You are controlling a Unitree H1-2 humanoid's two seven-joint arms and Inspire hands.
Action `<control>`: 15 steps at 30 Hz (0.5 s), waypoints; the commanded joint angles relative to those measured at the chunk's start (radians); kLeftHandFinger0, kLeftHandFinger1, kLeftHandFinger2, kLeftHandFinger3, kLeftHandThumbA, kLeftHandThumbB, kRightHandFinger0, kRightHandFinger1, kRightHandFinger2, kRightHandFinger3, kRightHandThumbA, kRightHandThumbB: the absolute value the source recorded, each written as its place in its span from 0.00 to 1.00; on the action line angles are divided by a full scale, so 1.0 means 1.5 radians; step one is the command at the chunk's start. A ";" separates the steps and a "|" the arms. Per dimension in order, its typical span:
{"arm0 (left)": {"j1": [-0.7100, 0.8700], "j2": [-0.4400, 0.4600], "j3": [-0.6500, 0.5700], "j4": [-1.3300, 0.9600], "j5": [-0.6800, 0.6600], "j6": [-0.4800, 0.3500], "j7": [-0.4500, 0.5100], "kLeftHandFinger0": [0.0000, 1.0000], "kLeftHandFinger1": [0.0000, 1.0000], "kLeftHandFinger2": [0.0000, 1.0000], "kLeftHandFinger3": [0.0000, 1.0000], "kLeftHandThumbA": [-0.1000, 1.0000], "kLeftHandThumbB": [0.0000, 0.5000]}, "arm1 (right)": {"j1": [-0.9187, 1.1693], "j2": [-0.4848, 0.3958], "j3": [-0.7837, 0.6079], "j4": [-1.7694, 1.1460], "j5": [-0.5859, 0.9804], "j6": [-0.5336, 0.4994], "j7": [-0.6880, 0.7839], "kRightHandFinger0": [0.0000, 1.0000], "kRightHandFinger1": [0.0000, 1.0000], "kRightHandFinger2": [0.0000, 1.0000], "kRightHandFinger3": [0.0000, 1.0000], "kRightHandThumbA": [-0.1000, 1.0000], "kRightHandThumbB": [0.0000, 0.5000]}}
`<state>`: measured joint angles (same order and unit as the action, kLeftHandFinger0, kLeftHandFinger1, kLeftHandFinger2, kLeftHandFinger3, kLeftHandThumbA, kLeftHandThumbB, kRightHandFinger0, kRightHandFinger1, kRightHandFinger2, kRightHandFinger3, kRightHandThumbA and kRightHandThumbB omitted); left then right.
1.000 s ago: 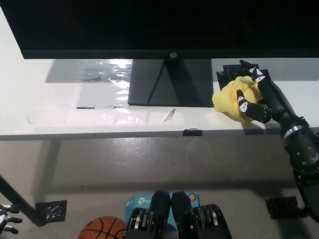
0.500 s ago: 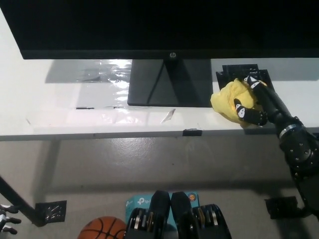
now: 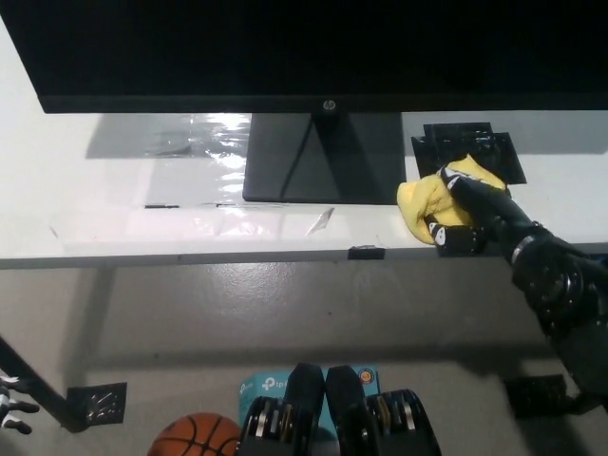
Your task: The robot uses its right hand to pick up the cloth kept in the middle of the desk and use it to wipe the monitor in the middle of the desk by swiping its screen twice
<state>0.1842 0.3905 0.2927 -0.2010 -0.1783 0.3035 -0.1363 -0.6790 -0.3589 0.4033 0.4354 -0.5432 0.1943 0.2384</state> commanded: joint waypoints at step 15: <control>0.016 0.014 0.017 -0.020 -0.017 -0.015 -0.013 0.43 0.48 0.62 0.81 0.56 0.18 | -0.001 -0.013 0.035 0.004 -0.158 -0.100 -0.280 0.01 0.27 0.34 0.48 0.00 0.17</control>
<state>0.1898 0.3882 0.2978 -0.2001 -0.1791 0.3033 -0.1363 -0.6728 -0.3825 0.4811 0.4367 -0.7002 0.1852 0.0989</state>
